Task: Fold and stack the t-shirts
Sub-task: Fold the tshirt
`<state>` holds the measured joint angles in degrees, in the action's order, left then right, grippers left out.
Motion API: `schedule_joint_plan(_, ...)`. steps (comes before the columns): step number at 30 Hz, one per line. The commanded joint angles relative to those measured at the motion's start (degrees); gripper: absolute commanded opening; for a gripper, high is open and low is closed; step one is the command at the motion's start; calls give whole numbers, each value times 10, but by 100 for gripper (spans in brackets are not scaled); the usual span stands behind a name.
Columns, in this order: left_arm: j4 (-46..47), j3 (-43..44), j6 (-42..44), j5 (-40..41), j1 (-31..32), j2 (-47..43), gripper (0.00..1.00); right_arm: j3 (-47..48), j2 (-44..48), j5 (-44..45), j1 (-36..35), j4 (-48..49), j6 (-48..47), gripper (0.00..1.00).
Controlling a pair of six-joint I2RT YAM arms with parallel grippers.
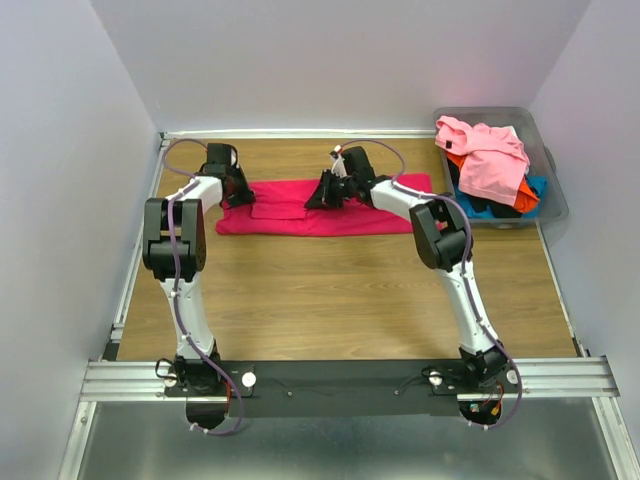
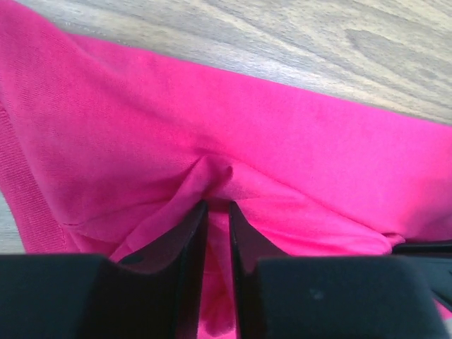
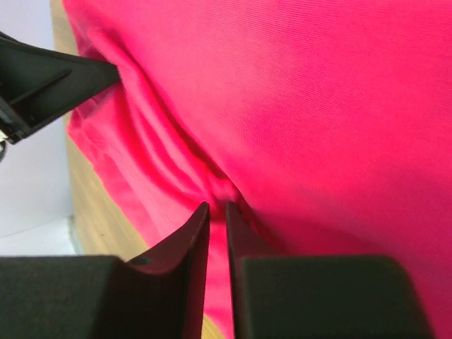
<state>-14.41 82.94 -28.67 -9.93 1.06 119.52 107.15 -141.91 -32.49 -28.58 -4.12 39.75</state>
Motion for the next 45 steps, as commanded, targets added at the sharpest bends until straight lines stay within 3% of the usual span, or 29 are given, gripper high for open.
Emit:
schedule_joint_plan(1,-9,5,8,16,-6,-23,36,-32,57,23,11,-35,-48,27)
schedule_joint_plan(4,-14,-8,12,28,-6,-67,50,-68,106,44,12,-39,-79,33)
schedule_joint_plan(5,-18,-20,12,39,-6,-102,62,-94,139,61,14,-43,-97,36)
schedule_joint_plan(6,-20,-28,12,46,-6,-118,68,-94,155,71,14,-47,-106,37)
schedule_joint_plan(10,-38,-68,26,80,-6,-188,69,-198,231,121,37,-62,-130,40)
schedule_joint_plan(12,-49,-97,32,95,-6,-213,68,-236,272,161,61,-76,-133,41)
schedule_joint_plan(17,-40,-157,34,113,-5,-215,43,-354,338,225,121,-92,-141,41)
schedule_joint_plan(20,-26,-172,29,114,-6,-196,38,-383,363,248,158,-93,-142,41)
schedule_joint_plan(33,-16,-233,18,141,-50,-154,32,-464,348,285,199,-106,-121,41)
schedule_joint_plan(41,-23,-251,24,159,-92,-156,32,-500,388,290,204,-163,-121,41)
schedule_joint_plan(45,-19,-257,29,144,-99,-173,33,-502,422,251,202,-188,-130,42)
